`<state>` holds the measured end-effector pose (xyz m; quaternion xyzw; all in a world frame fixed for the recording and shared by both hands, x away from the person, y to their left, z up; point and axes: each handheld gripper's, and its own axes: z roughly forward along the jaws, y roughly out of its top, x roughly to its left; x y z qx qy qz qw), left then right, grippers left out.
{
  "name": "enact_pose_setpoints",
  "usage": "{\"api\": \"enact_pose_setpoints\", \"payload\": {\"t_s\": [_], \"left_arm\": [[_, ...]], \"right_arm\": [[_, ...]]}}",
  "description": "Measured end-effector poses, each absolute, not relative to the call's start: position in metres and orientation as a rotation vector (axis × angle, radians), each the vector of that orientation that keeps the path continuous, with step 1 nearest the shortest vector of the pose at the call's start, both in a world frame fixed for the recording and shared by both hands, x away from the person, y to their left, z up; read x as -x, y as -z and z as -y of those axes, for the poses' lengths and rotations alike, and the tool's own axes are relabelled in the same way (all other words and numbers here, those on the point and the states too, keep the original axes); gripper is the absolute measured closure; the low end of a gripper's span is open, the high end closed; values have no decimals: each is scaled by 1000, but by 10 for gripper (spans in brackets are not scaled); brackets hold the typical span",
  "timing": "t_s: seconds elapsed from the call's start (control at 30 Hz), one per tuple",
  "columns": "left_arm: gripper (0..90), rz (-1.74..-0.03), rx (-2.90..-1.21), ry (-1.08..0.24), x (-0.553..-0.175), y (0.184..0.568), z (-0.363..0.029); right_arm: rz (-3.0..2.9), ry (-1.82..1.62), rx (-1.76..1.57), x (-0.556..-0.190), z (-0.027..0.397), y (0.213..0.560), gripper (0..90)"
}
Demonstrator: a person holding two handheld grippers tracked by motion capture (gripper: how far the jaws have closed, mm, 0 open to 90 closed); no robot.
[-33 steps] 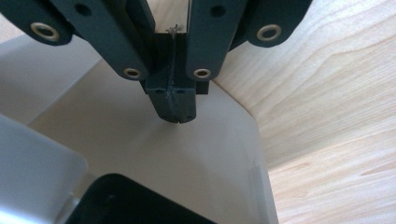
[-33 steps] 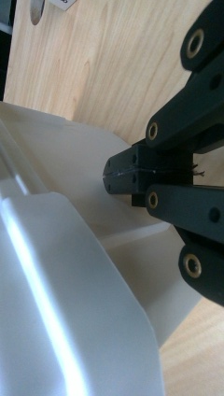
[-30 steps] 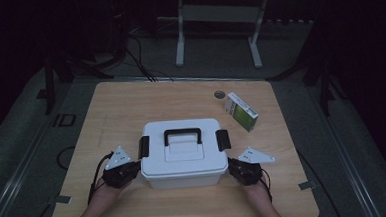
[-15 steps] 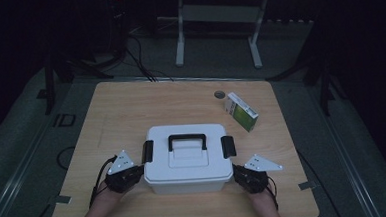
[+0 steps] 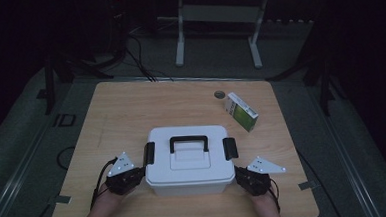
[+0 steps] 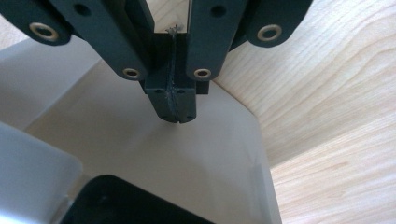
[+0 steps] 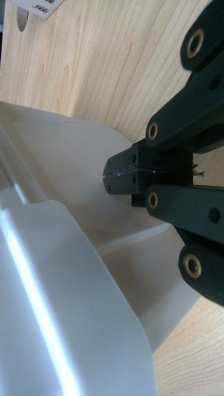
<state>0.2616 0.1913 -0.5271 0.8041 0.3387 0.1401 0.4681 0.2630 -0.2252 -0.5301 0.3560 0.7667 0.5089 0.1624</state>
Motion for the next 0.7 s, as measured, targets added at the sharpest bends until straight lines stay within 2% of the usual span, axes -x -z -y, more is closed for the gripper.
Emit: {"api": "enact_pose_setpoints", "payload": {"t_s": [0.07,0.13,0.27,0.3,0.33,0.37,0.4,0.43,0.47,0.53,0.57,0.6,0.63,0.7], "left_arm": [[881,-832,-1962,-354,-263,527,-193],[822,-833,-1948,-327,-265,529,-197],[812,-849,-1953,-323,-269,530,-204],[811,-857,-1957,-321,-270,530,-208],[779,-864,-1977,-317,-271,529,-212],[752,-864,-1977,-317,-271,529,-212],[728,-870,-1975,-306,-272,528,-215],[728,-876,-1982,-296,-273,527,-219],[703,-876,-1995,-276,-275,525,-221],[657,-866,-2047,-242,-278,523,-228],[655,-866,-2047,-242,-278,523,-228],[625,-877,-2064,-232,-280,522,-231],[625,-886,-2073,-218,-282,521,-232],[595,-894,-2106,-209,-284,520,-235]], "right_arm": [[-2184,-1462,-1015,-263,225,531,900],[-2176,-1500,-1034,-266,227,532,900],[-2149,-1450,-1039,-270,233,533,896],[-2145,-1456,-1050,-273,237,533,854],[-2119,-1446,-1070,-275,244,532,712],[-2112,-1428,-1070,-276,248,532,657],[-2092,-1430,-1085,-277,252,532,557],[-2092,-1430,-1085,-277,252,532,557],[-2070,-1446,-1124,-279,261,533,423],[-2041,-1430,-1146,-279,269,534,336],[-2041,-1430,-1146,-279,269,534,336],[-2020,-1419,-1207,-280,278,536,271],[-2020,-1419,-1207,-280,278,536,271],[-2017,-1433,-1233,-280,285,537,140]]}}
